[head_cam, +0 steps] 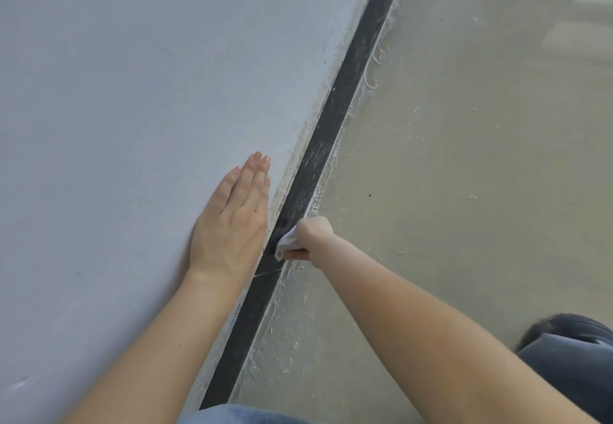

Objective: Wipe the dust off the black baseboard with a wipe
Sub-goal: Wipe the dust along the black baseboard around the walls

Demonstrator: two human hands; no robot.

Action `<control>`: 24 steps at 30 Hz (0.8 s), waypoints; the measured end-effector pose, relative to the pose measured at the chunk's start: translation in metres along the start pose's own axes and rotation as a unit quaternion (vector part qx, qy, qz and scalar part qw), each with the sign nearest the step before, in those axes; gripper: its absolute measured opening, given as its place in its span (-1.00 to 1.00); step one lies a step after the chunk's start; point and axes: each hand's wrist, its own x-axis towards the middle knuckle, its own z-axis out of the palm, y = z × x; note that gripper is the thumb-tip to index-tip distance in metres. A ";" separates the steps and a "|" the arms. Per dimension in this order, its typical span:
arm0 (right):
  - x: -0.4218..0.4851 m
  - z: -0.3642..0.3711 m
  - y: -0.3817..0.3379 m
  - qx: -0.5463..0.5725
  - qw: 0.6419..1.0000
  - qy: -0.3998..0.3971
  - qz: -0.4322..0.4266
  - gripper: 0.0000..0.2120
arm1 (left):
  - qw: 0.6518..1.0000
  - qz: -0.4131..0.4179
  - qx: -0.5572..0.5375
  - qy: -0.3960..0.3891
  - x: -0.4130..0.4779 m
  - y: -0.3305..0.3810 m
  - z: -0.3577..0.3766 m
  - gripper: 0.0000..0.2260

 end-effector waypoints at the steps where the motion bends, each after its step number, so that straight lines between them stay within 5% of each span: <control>1: 0.002 -0.010 -0.005 -0.004 0.996 0.053 -0.067 -0.81 | 1.000 -0.004 -0.006 0.004 0.000 0.000 0.000 -0.23; 6: -0.005 -0.067 -0.048 0.210 0.966 0.067 -0.138 -0.78 | 0.999 -0.019 -0.032 0.034 0.001 -0.002 0.002 -0.25; 8: -0.009 -0.083 -0.051 0.284 0.942 0.081 -0.161 -0.91 | 0.998 -0.025 -0.037 0.041 0.001 -0.001 0.003 -0.26; 11: -0.006 -0.096 -0.042 0.348 0.905 0.152 -0.190 -0.85 | 0.998 -0.032 -0.039 0.039 0.004 -0.001 0.001 -0.23; 14: 0.006 -0.084 -0.012 0.171 0.955 0.179 -0.160 -0.77 | 0.999 -0.019 -0.019 0.039 0.005 0.001 -0.001 -0.27; 17: -0.001 -0.047 0.018 0.025 0.993 0.046 -0.107 -0.81 | 0.998 -0.027 -0.020 0.049 0.007 0.002 0.000 -0.37; 21: -0.008 -0.005 0.039 0.017 0.994 -0.093 -0.055 -0.86 | 0.996 -0.046 -0.052 0.058 0.010 0.001 -0.002 -0.42; 24: 0.002 -0.003 0.033 0.042 0.994 -0.070 -0.076 -0.86 | 0.996 -0.041 -0.059 0.058 0.009 0.000 -0.003 -0.41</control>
